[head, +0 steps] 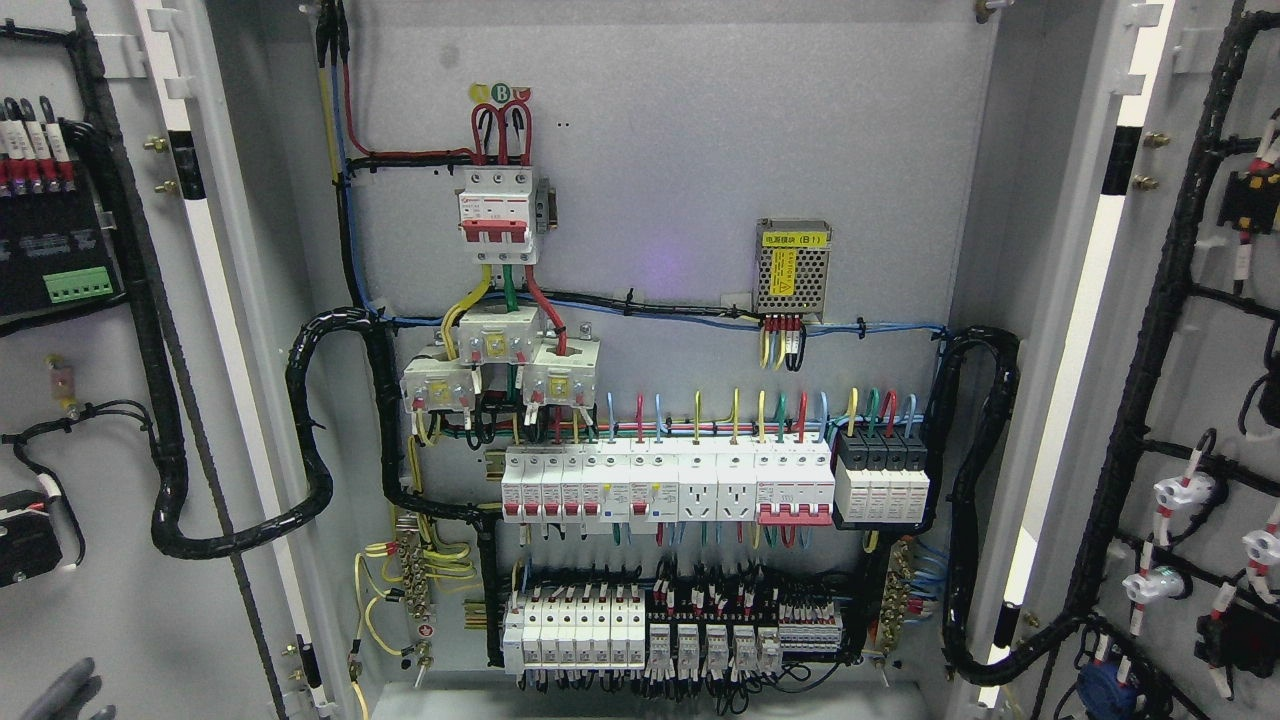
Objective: Open door with both hands
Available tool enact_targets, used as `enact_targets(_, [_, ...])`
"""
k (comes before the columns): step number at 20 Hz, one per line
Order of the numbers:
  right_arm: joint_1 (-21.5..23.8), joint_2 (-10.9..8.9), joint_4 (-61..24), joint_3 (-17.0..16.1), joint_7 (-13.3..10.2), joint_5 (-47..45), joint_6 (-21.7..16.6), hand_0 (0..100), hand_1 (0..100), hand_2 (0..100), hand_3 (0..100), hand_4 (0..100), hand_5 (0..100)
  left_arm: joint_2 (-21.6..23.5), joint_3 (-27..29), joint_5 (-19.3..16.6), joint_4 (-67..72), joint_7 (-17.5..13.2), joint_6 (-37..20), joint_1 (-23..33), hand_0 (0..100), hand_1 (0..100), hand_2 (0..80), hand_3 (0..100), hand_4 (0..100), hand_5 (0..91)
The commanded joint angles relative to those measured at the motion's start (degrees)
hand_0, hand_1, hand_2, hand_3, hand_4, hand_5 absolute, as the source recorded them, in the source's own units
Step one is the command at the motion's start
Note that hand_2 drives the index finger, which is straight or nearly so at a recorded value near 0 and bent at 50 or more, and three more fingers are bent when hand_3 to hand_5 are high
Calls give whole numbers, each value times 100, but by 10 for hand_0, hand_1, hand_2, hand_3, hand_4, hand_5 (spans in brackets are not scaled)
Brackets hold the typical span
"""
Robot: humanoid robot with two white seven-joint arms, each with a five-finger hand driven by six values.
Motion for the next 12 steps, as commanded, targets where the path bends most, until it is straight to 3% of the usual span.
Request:
enact_targets(1, [-6, -236, -185, 701, 11, -2, -109, 120, 389, 0, 0, 0, 0, -1350, -742, -881, -922, 8, -133, 423, 120, 389, 0, 0, 0, 0])
enact_targets(5, [-33, -272, -159, 1316, 11, 15, -100, 120, 389, 0, 0, 0, 0, -1606, -857, -1251, -931, 8, -133, 607, 120, 389, 0, 0, 0, 0])
enact_targets(12, [-41, -263, 639, 2950, 2, 252, -92, 120, 389, 0, 0, 0, 0, -1747, -936, -1418, -694, 17, 78, 1003, 120, 389, 0, 0, 0, 0])
